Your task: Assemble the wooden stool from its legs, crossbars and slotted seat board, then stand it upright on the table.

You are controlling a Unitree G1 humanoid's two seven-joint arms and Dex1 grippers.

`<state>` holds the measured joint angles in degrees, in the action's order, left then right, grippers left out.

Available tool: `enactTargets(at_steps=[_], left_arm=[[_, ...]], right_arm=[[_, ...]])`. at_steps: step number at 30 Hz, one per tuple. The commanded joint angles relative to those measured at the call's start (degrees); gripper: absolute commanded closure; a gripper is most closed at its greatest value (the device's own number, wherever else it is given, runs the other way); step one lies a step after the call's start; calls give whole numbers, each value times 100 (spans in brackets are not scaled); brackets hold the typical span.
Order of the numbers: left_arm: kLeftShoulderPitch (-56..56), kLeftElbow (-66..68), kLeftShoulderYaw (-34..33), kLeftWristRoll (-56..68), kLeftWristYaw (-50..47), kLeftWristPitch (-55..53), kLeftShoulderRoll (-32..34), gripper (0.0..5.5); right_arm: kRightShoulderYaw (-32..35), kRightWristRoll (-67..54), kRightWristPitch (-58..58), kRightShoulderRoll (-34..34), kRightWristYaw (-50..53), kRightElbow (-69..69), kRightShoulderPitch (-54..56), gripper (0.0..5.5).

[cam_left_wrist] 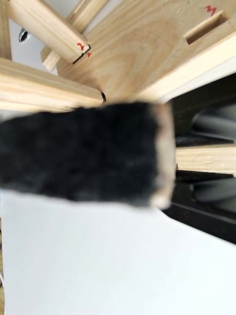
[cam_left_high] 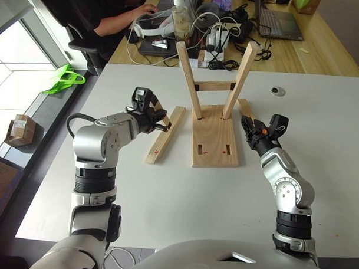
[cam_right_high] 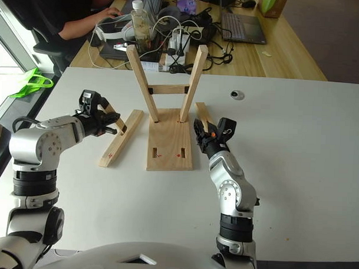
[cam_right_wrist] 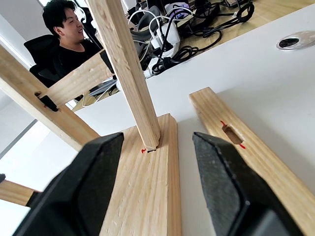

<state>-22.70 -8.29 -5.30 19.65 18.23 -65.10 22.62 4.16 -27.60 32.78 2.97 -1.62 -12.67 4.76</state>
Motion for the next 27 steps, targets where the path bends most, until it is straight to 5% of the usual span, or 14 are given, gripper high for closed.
enactTargets(at_steps=[1, 8, 16, 27], left_arm=[[208, 185, 152, -189, -55, 190, 62, 510], [40, 119, 65, -244, -129, 554, -20, 510], [298, 336, 261, -277, 70, 537, 70, 510], [86, 902, 537, -372, 467, 600, 475, 510]], right_arm=[[31, 84, -36, 2, 43, -6, 7, 286], [-341, 396, -291, -225, -342, -96, -76, 286], [-1106, 1499, -2117, -778, -1209, 114, -616, 286], [-1126, 1552, -2540, -867, -1588, 180, -920, 286]])
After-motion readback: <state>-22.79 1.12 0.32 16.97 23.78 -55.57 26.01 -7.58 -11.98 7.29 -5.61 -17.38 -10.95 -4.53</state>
